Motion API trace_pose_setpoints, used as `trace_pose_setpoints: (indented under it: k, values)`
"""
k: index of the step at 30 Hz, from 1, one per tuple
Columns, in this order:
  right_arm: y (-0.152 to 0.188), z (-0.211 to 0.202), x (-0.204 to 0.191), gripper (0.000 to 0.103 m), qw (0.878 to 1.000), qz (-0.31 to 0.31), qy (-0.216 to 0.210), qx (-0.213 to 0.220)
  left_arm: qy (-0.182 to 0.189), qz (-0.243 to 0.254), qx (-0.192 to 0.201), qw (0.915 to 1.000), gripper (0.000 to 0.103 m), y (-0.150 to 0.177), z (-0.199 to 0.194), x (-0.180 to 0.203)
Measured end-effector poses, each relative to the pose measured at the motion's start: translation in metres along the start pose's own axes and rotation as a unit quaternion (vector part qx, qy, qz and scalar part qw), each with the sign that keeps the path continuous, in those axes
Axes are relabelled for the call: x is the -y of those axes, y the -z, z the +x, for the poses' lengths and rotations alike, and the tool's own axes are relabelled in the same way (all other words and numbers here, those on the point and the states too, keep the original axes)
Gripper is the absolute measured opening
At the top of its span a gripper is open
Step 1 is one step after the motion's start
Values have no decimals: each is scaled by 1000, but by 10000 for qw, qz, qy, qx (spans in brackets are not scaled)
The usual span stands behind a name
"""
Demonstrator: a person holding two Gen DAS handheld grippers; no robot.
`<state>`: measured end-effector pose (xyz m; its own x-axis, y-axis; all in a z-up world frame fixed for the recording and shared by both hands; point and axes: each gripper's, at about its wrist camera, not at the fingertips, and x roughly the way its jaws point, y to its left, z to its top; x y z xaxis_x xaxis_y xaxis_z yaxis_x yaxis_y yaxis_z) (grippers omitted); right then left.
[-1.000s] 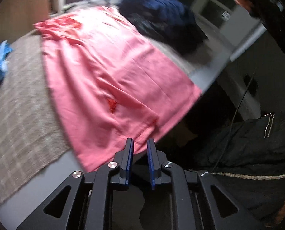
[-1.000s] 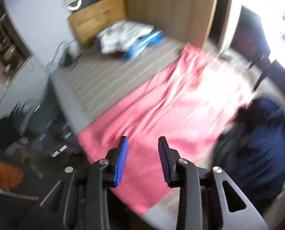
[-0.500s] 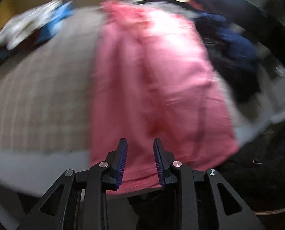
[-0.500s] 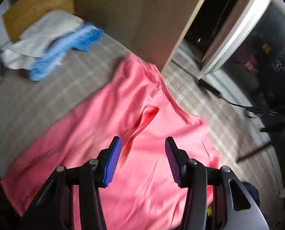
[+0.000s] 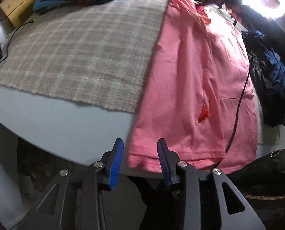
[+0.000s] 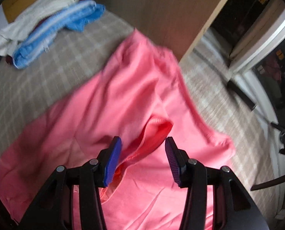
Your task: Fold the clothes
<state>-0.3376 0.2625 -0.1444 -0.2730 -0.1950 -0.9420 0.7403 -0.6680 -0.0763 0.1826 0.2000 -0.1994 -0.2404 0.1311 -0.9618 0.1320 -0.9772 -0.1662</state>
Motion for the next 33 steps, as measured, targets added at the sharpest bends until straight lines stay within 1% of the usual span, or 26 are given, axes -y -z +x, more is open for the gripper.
trace_pose_setpoints:
  k: [2, 3, 6, 7, 10, 13, 17, 19, 20, 22, 23, 25, 27, 28, 30, 32, 33]
  values:
    - [-12, -12, -2, 47, 9996, -96, -55, 261, -60, 61, -98, 9999, 34, -1, 8, 1]
    - [-19, -14, -2, 47, 9994, -117, -26, 332, -90, 91, -147, 9998, 32, -2, 12, 2]
    - [-44, -14, 0, 47, 9988, -53, -55, 475, -59, 85, -123, 9999, 20, -1, 13, 0]
    - [-52, -12, 0, 47, 9988, -43, -53, 492, -48, 74, -106, 9999, 13, 0, 12, -1]
    - [-72, -1, 0, 47, 9989, -37, -35, 462, -16, 44, -44, 10000, 3, 2, 9, -5]
    - [-84, 17, 1, 47, 9994, -1, -121, 328, 94, -39, 52, 9999, 2, 4, 4, -10]
    - [-96, 39, 3, 47, 9997, -25, 66, 213, 228, -200, 165, 9994, 2, 8, -2, -20]
    - [-97, 46, 3, 47, 9999, -34, 24, 163, 340, -307, 232, 9987, 2, 9, -4, -26]
    - [-96, 48, 3, 45, 9999, -45, -42, 160, 412, -391, 266, 9980, 2, 9, -4, -30]
    - [-94, 48, 1, 10, 9996, -82, -192, 187, 557, -559, 333, 9963, 2, 11, -5, -37]
    - [-94, 46, 0, 3, 9994, -110, -192, 257, 694, -762, 396, 9939, 2, 14, -6, -45]
    - [-93, 37, 0, 2, 9985, -193, -154, 487, 923, -1154, 512, 9877, 2, 23, -8, -59]
    - [-92, 25, 7, 2, 9969, -63, -106, 773, 991, -1477, 584, 9823, 2, 30, -8, -75]
    - [-92, 19, 12, 2, 9958, 23, -83, 915, 1016, -1514, 601, 9814, 2, 36, -8, -72]
    - [-93, 20, 16, 2, 9960, 95, -50, 883, 948, -1434, 613, 9832, 2, 52, -13, -60]
    - [-94, 28, 11, 2, 9970, -5, 46, 775, 909, -1331, 620, 9850, 2, 45, -7, -53]
    - [-93, 31, 8, 2, 9972, -64, 75, 743, 897, -1316, 645, 9851, 2, 43, -10, -53]
